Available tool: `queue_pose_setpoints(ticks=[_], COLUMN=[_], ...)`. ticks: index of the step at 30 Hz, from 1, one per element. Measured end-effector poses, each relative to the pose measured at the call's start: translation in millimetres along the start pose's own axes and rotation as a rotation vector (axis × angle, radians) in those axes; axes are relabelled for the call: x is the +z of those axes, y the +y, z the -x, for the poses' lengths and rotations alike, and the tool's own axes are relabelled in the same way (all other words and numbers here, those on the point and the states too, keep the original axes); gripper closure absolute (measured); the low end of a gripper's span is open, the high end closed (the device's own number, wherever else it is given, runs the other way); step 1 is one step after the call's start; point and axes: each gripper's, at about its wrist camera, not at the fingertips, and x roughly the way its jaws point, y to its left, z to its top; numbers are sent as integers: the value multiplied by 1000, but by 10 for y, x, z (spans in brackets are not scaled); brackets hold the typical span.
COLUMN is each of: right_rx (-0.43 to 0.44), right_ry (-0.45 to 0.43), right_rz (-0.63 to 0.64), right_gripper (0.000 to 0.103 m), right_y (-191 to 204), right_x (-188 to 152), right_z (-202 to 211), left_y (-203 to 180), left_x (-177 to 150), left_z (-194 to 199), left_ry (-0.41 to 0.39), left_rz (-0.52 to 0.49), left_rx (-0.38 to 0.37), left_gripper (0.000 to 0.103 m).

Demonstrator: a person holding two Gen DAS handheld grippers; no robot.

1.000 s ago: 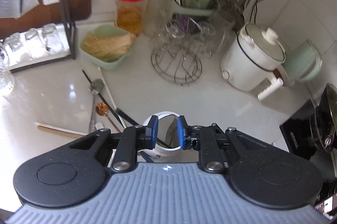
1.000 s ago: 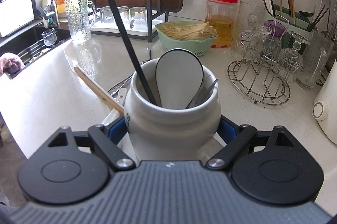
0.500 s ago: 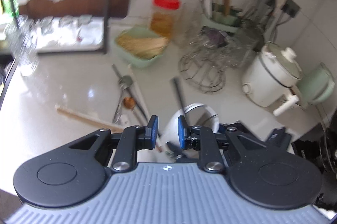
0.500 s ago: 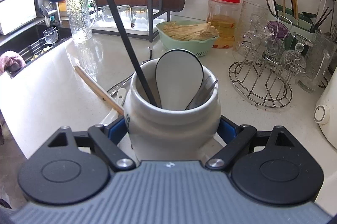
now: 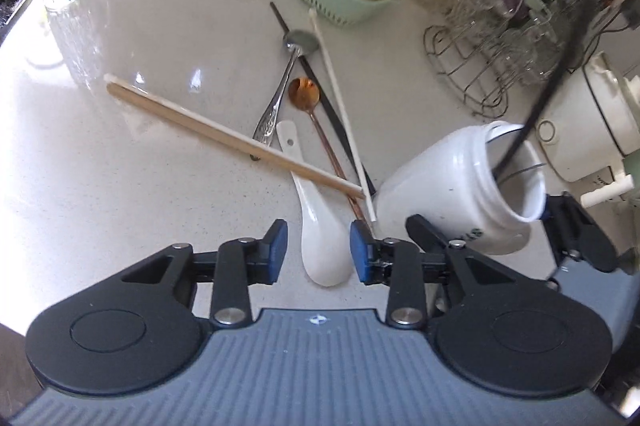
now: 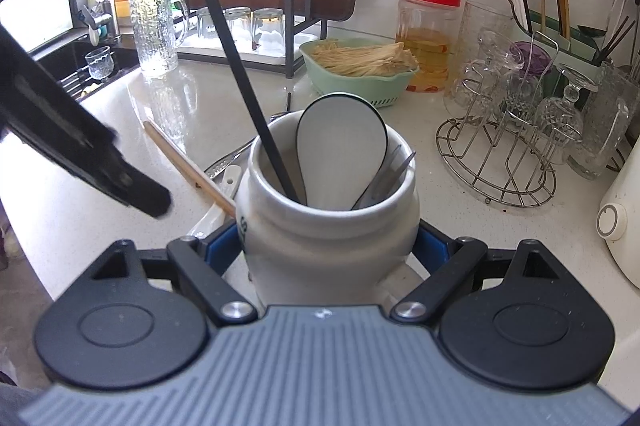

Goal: Organize utensils

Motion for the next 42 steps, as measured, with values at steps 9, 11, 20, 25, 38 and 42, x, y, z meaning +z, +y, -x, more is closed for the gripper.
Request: queue_pose_setpoints(ticks=[9,11,20,25,38,42], right_rx=[-4,-1,10,9,6,4], right_ry=[49,50,49,44,33,28], right_rz=[2,4,11,6,1,-3], right_gripper=[11,11,12,12,12,12], right_y=[7,-6,-27,-28,-27,-30], right_x=[76,72,64,65,57,61], right_z=[-26,-34,-37,-43,-51,-63], left_y=[-88,-118,-278,-267,-19,128], left_x=[157,185,153,134,6,7], left_z=[-369,-446,-600,-627,-469,-409], left_ry=[15,19,30,48,156,176], left_rz=[-7,-17,-97,-98,-56,-27], left_rx=[15,35,177,186,128,119], left_gripper=[64,64,65,74,75,76])
